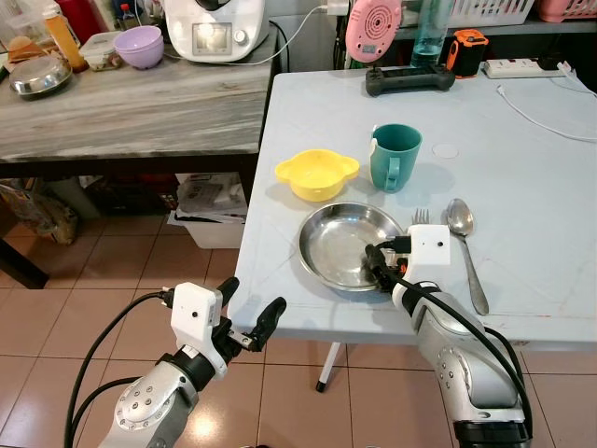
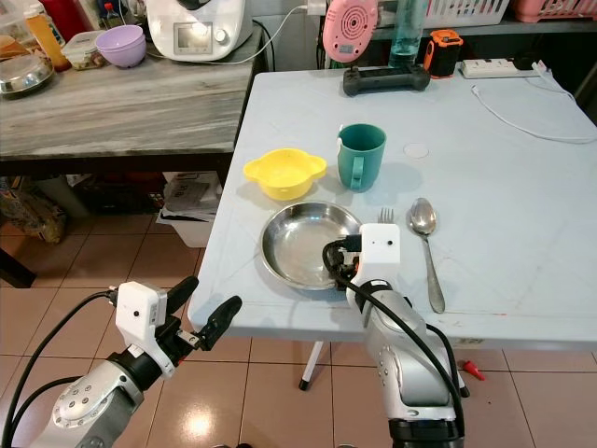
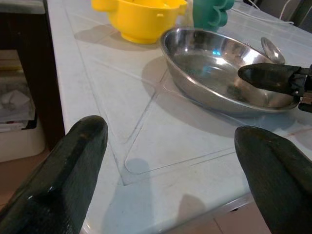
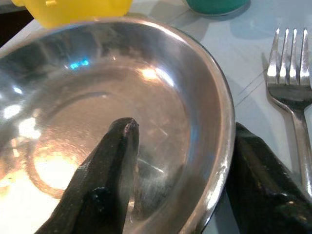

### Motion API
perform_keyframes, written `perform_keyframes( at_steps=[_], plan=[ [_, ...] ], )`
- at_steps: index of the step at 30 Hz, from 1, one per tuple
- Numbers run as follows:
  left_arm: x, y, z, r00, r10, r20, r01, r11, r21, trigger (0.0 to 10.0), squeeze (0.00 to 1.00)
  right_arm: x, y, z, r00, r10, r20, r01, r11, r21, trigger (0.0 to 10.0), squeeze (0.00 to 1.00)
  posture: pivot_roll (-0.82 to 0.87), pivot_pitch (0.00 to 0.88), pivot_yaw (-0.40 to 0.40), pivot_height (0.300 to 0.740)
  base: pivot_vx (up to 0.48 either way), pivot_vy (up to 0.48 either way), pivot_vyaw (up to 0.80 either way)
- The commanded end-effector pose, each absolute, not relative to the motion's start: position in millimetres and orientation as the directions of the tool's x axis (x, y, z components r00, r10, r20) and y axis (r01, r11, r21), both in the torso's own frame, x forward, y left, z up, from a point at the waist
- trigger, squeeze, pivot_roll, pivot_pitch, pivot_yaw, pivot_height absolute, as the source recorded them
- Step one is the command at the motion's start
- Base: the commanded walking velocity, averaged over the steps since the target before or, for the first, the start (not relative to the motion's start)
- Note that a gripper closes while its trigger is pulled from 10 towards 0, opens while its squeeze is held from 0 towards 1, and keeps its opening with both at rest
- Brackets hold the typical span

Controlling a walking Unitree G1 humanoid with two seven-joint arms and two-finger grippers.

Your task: Setting the table

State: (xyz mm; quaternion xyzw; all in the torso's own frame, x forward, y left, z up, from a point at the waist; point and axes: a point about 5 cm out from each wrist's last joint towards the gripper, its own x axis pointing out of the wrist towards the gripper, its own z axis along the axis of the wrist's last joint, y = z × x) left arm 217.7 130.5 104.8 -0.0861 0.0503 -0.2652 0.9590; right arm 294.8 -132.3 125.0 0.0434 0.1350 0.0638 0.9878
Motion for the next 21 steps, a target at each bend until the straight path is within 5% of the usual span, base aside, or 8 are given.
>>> perform_keyframes(
  at_steps=[1,21],
  plan=[
    [215.7,131.2,104.7,0.851,-0.522,-0.06,0.504,0.843,-0.187,10.0,0.0,293.7,-133.0,117.1,0.943,0.132,-0.307,-0.102,0.988,0.112,0.0,0.0,-0.12,0.131,0.078,0.74,0.0,0.0,0.0],
    [212.2,129.1,100.9,0.808,-0.584,-0.075,0.562,0.804,-0.195,10.0,0.0,296.6,-136.1,113.8,0.932,0.105,-0.348,-0.062,0.989,0.134,0.0,0.0,-0.12,0.12,0.071,0.74,0.0,0.0,0.0]
  ],
)
